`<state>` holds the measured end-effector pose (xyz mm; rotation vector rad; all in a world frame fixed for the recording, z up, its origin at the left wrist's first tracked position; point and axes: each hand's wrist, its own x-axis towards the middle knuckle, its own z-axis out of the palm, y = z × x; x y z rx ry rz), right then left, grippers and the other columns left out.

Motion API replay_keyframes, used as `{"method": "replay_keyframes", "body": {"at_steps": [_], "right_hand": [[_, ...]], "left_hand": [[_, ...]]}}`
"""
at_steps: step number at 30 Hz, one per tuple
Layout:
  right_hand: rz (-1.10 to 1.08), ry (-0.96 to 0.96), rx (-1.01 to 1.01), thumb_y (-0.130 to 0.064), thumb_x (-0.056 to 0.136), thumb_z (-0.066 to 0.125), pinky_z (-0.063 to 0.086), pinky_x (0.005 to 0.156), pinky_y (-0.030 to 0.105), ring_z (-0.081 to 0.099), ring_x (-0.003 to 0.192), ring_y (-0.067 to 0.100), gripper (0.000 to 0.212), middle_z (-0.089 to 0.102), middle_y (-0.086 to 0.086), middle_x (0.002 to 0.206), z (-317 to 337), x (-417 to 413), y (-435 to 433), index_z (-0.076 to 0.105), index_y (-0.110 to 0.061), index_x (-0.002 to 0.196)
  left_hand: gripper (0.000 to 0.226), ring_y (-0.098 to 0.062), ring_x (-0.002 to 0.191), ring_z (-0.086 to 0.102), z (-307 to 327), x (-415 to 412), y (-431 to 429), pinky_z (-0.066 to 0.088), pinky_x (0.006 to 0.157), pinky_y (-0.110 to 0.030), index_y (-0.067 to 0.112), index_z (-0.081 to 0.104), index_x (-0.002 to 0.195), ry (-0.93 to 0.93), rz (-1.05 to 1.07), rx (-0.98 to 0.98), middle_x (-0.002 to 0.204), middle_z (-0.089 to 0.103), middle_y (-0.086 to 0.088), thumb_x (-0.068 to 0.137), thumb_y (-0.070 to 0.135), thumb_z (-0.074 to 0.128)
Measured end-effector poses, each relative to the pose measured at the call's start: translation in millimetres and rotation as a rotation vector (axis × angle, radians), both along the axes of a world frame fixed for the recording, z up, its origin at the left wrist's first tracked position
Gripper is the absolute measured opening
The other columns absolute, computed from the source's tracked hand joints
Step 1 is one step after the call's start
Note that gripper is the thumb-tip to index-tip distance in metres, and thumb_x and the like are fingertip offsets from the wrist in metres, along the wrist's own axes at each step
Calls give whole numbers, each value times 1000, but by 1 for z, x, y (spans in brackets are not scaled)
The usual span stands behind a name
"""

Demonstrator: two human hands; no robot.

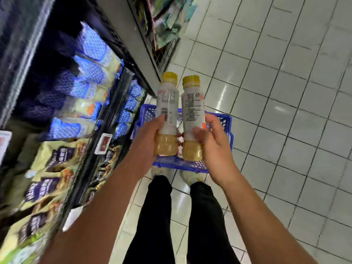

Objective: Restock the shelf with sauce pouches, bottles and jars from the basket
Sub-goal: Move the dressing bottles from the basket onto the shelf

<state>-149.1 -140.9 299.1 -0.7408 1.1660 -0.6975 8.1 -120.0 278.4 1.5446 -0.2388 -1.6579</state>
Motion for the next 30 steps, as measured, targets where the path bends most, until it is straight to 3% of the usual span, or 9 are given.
{"method": "replay_keyframes", "body": {"at_steps": [4,8,12,14,17,20,24,27,30], "right_hand": [[96,-55,-126,-13,89,53,52,55,14,69,69,-1,27,75,-15,81,70,-5,4,55,-20,115],[262,-124,-209,-17,87,55,53,57,19,70,70,5,29,76,-9,84,135,5,9,56,-23,115],[451,-203,-301,-16,91,54,52,54,17,70,70,2,27,76,-11,86,187,26,24,56,-28,115],[548,-253,-332,-12,94,53,52,54,17,69,70,1,27,76,-10,87,208,41,36,56,-26,117],[671,-280,-385,-14,89,55,53,57,16,67,72,-2,27,74,-18,85,231,66,59,56,-27,113],[804,-306,-392,-18,85,54,52,57,16,67,71,-2,31,74,-18,84,248,90,88,56,-24,116],[963,-351,-363,-18,82,55,54,61,19,68,74,4,37,75,-11,85,263,120,136,56,-22,119],[1073,-381,-389,-18,80,57,56,70,28,69,82,10,40,75,-5,92,272,140,183,56,-18,121],[1167,-393,-428,-19,80,58,57,76,30,70,87,10,36,75,-8,96,280,153,239,58,-24,115]], "left_hand": [[47,-11,67,71,73,-9,25,58,62,-27,28,81,75,47,119,-81,78,76,2,100,36,42],[38,-13,72,73,145,-15,56,58,61,-24,24,82,77,13,294,-181,82,77,-2,86,39,48],[38,-17,89,73,199,-10,98,56,76,-35,22,79,95,-43,487,-268,101,76,-5,80,45,52],[39,-18,86,73,221,-5,122,59,70,-32,22,78,98,-77,575,-314,100,76,-6,80,47,53],[39,-16,66,70,246,5,157,53,51,-23,17,74,97,-123,717,-347,87,76,-7,80,43,51],[50,-24,84,71,265,12,197,59,65,-32,13,71,107,-179,839,-322,107,73,-17,75,45,52],[67,-30,97,66,282,18,256,58,68,-32,1,61,127,-232,996,-330,122,66,-25,76,44,52],[57,-33,102,65,293,17,306,59,76,-35,2,64,121,-280,1153,-355,123,66,-26,79,40,59],[51,-29,101,68,300,11,362,59,79,-35,10,70,112,-310,1295,-374,115,71,-19,72,42,64]]}}
